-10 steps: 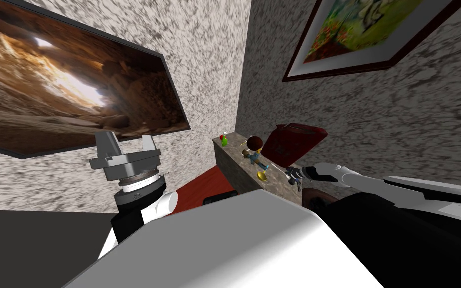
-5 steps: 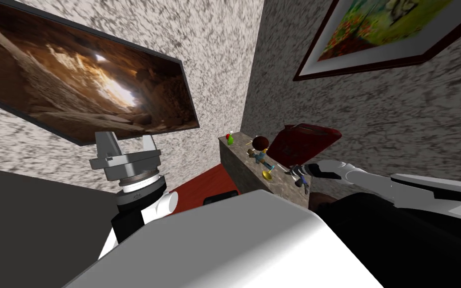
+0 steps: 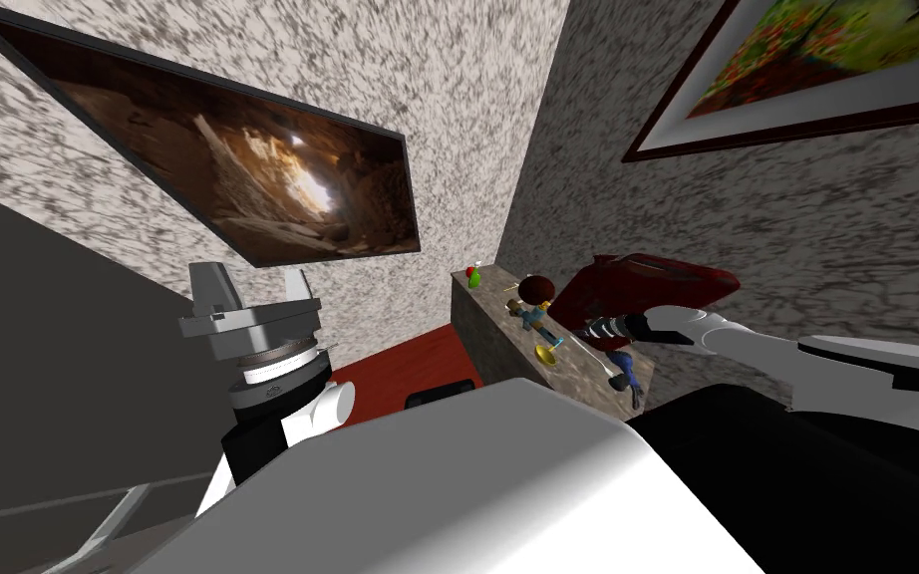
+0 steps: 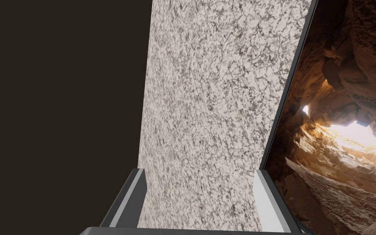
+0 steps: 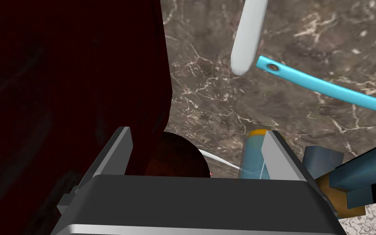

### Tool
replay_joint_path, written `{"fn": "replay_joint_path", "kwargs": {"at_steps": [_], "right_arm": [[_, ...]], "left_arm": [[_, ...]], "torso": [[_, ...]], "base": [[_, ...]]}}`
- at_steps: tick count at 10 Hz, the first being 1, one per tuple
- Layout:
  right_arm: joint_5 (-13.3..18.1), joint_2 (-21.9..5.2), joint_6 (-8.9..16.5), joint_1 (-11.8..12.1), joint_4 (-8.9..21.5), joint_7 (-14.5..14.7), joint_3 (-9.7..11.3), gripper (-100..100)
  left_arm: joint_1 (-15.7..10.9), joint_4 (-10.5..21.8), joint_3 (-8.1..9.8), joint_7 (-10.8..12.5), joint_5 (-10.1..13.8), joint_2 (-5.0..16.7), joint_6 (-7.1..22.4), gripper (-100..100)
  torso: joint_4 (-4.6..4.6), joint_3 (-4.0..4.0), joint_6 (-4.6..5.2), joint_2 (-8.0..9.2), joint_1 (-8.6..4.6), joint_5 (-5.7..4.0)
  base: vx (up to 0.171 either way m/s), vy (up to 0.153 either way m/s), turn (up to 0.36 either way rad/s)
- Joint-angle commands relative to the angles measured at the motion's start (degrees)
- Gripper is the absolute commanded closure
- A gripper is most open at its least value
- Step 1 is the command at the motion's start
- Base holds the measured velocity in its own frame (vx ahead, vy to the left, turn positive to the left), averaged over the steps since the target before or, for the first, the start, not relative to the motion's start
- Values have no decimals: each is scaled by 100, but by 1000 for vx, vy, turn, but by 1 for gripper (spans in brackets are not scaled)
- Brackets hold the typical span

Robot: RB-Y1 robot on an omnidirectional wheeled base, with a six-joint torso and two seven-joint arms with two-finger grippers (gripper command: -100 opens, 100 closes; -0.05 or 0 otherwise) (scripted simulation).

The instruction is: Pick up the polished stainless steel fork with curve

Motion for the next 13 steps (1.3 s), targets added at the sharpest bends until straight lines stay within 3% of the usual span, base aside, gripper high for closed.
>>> {"fn": "replay_joint_path", "kwargs": {"at_steps": [1,2,3,4,12,13], "right_arm": [[-70,-124,23,148,-56,-122,-161,-100],[-87,-197,0,187,-42,-241,-230,-100],[-93,-259,-128,303,-107,-278,42,-100],[-93,-259,-128,303,-107,-278,42,-100],[78,-205,-448,513,-277,32,1051,-100],[121,-184,-513,553,-308,110,1270,-100]], "left_arm": [[0,0,0,0,0,0,0,0],[1,0,0,0,0,0,0,0],[0,0,0,0,0,0,0,0],[1,0,0,0,0,0,0,0],[2,-1,2,0,0,1,-1,0],[3,-1,2,0,0,1,-1,0]], "torso": [[0,0,0,0,0,0],[0,0,6,0,2,0],[0,-1,1,-1,3,1],[-2,-5,6,-9,-4,-2],[-9,-21,10,-37,-38,-12],[-9,-23,11,-39,-42,-13]], "base": [[-51,24,185],[-52,26,269],[-20,8,212],[10,-4,19],[63,-55,-82],[83,-91,-169]]}}
